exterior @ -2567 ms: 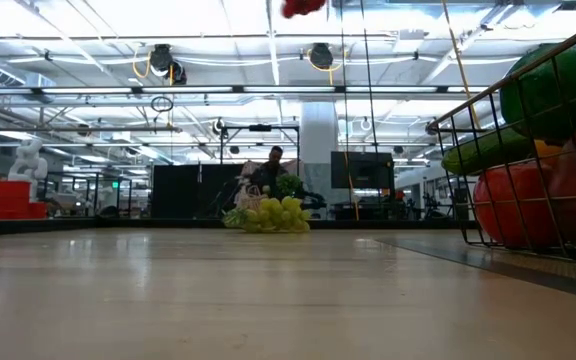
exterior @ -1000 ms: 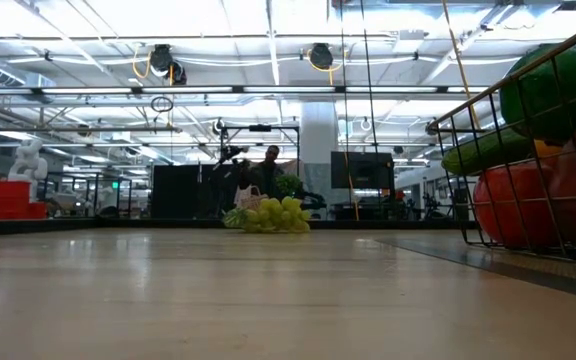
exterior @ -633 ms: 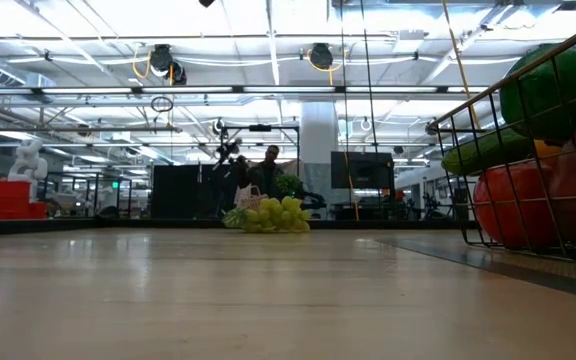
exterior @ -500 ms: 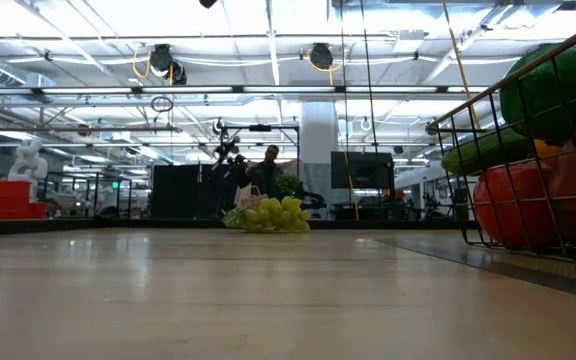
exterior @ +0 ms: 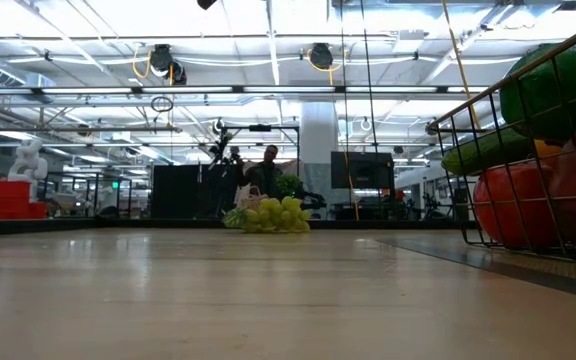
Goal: Build produce basket
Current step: Put the red grapes into the wire basket
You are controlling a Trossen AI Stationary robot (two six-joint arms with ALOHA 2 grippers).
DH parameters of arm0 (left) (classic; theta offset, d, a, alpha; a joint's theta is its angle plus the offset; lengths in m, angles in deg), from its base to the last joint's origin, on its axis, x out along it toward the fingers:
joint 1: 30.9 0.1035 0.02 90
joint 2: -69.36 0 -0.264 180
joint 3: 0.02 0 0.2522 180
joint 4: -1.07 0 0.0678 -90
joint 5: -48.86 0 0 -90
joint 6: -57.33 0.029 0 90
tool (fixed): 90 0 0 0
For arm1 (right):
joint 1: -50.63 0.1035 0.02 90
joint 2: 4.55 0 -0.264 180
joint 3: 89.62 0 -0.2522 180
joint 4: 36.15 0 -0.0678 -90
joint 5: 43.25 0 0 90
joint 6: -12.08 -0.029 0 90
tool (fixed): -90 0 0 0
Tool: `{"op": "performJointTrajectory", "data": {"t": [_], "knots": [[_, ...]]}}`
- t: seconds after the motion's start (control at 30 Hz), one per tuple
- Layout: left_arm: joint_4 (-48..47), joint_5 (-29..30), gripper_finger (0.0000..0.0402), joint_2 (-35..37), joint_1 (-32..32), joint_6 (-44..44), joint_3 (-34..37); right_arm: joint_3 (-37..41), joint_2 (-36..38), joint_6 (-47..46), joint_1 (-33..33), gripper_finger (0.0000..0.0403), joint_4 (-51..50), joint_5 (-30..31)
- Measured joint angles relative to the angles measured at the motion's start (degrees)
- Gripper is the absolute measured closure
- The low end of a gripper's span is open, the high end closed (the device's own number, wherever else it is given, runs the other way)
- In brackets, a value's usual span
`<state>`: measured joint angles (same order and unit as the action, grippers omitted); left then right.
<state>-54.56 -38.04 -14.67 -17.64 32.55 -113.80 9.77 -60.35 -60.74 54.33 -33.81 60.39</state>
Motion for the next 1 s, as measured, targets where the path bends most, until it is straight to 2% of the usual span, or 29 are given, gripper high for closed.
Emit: {"op": "performJointTrajectory", "data": {"t": [0.1,0.43,0.53,0.67,0.87,1.0], "knots": [[0.0,0.0,0.0199,0.0,-0.1,-1.1,0.0,0.0,0.0,2.3,0.0,0.0368,-0.1,-0.7],[0.0,-0.5,0.0199,0.0,-3.6,-4.1,0.0,0.0,0.0,19.1,0.0,0.0367,-0.1,-8.2],[0.0,-0.5,0.0199,0.0,-6.0,-5.3,0.0,0.0,0.0,23.2,0.2,0.0367,-0.2,-12.8],[0.0,-0.6,0.0199,0.0,-9.8,-6.0,0.0,0.0,0.0,24.2,0.6,0.0367,-0.9,-19.4],[0.0,-0.6,0.0199,0.0,-15.4,-6.2,0.0,0.0,0.0,34.1,5.2,0.0367,-4.1,-19.7],[0.0,-0.6,0.0199,0.0,-18.2,-7.5,0.0,0.0,0.0,33.7,7.3,0.0367,-8.2,-18.1]]}}
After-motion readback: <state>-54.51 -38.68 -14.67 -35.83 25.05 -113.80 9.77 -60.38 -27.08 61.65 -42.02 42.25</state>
